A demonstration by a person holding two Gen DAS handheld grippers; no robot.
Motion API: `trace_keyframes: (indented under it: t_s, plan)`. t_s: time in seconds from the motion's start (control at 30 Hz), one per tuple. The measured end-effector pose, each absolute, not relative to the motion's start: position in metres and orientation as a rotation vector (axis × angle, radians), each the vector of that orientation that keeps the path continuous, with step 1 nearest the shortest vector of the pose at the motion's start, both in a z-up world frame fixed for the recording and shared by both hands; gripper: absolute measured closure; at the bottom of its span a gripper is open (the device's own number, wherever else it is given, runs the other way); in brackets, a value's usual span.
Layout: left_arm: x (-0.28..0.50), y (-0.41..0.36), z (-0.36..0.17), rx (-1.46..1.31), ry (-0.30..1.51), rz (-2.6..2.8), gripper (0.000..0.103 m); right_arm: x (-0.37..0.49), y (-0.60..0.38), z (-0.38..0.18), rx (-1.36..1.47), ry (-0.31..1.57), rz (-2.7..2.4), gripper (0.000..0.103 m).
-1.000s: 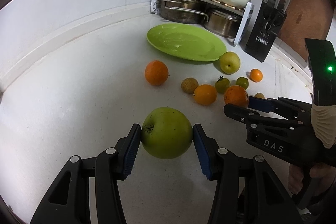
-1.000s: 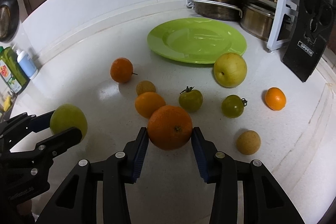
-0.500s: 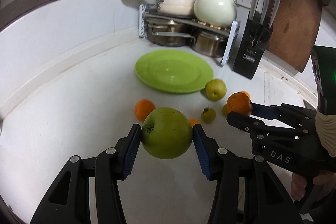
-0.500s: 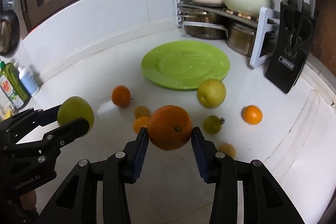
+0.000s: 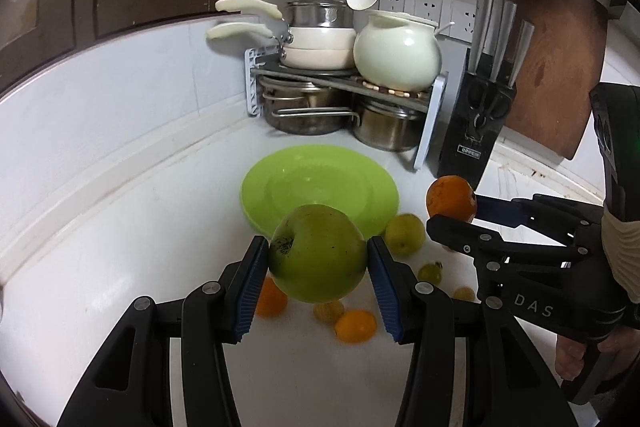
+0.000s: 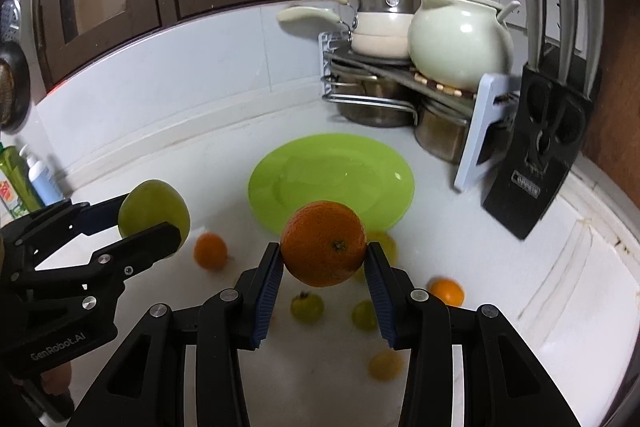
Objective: Organize fruits
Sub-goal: 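Carry the apple and orange in both tools over the green plate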
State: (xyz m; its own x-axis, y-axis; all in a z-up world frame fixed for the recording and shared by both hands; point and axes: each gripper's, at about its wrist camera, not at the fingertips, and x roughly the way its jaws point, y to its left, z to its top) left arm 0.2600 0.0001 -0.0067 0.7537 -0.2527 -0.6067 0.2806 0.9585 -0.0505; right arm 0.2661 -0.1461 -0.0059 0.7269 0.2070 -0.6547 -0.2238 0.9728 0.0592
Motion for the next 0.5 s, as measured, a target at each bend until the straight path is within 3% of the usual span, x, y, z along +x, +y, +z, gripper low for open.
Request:
trace_keyframes:
  t_s: [0.5]
  plan:
    - [0.352,-0.010,-0.021,0.109,0.701,-0.306,0.053,0.347,-0.147,-0.020,-0.074,0.776,0.231,0.060]
